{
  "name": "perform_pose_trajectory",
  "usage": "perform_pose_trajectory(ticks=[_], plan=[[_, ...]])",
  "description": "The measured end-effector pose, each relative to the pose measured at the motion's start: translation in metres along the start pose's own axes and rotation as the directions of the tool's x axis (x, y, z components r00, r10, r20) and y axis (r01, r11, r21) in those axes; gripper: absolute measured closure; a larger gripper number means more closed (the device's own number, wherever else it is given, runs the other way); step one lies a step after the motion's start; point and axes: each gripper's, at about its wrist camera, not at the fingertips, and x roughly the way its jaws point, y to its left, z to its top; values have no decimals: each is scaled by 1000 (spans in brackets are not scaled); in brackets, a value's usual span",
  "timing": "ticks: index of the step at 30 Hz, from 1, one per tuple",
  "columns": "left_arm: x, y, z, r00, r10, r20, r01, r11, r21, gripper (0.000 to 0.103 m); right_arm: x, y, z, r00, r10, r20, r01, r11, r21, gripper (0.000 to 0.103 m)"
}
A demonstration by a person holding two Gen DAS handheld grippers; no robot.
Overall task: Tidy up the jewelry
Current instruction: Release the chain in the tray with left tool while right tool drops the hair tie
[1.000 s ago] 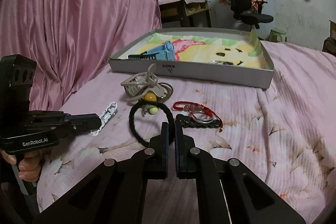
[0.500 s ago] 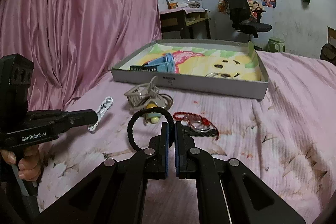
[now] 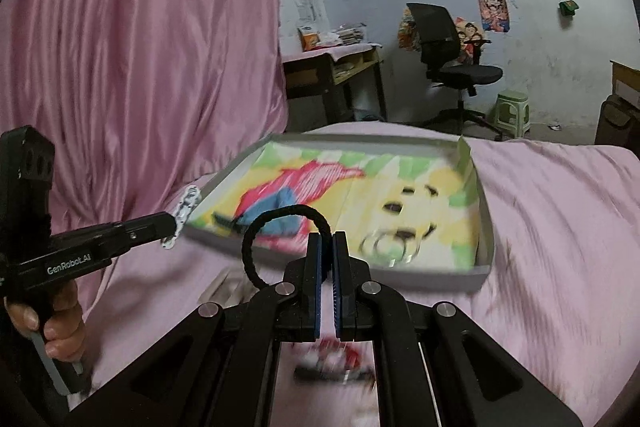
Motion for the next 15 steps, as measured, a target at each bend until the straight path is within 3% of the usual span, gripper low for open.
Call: perform_pose_trajectory(ticks=[7,15], plan=[[47,25,23,997,30,-75,-32,999,-26,99,55,-15,16,998,-12,-58,17,996,90,98],[79,36,21,980,40,-195,-51,997,-50,99,98,-21,1,985,-35,-172,55,992,110,98]])
